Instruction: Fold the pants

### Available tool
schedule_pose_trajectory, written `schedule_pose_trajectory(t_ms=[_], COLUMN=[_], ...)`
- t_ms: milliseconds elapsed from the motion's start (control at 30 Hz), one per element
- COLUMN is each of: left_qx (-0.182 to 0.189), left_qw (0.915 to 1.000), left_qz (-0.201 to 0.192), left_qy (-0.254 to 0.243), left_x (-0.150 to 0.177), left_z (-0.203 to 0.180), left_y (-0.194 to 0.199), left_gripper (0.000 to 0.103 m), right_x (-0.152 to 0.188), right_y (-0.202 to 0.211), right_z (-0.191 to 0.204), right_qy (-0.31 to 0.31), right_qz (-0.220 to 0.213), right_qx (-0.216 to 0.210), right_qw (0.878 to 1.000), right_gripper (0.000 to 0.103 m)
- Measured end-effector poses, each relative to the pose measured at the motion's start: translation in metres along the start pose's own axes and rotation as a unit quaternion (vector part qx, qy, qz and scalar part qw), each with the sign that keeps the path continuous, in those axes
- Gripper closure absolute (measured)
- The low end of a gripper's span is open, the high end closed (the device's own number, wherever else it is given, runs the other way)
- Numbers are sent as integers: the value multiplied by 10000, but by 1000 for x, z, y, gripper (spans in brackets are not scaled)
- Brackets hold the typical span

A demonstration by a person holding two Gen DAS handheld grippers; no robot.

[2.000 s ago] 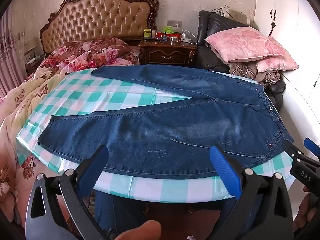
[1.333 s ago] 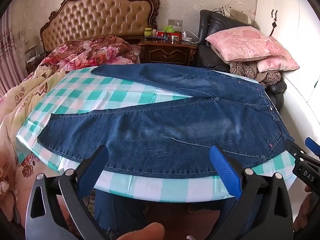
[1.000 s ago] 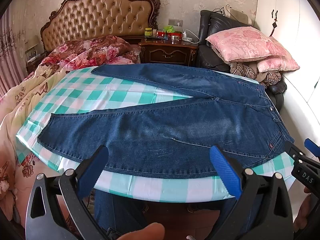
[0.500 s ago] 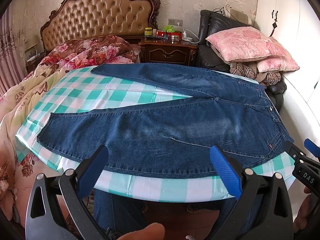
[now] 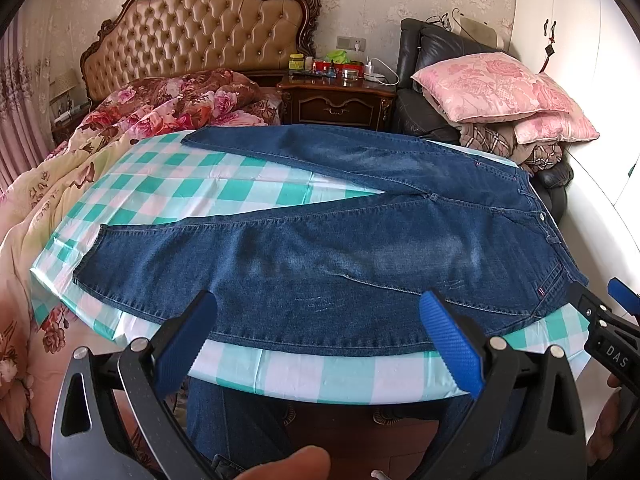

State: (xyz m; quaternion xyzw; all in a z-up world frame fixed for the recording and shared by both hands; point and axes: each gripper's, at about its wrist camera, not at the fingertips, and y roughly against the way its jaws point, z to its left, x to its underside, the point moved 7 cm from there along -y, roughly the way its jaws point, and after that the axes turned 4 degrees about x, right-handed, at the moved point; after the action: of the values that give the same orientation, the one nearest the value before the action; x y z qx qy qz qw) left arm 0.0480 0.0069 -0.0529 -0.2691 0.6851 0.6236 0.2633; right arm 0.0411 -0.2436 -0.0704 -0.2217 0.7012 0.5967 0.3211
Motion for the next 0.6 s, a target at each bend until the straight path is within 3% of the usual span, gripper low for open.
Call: schedule_pose_trajectory(t_ms=[600], left_qx=[-2], left_qw=[10000], left_qz=[15], left_qy=[20], left_x=[5], left_z=[0], left_y=[-5], left_gripper=[2], right_x=[0], right_y=[0], right_z=[0], right_qy=[0], right_qz=[3], right_qx=[4], right_qw=[10000], right_gripper=[16])
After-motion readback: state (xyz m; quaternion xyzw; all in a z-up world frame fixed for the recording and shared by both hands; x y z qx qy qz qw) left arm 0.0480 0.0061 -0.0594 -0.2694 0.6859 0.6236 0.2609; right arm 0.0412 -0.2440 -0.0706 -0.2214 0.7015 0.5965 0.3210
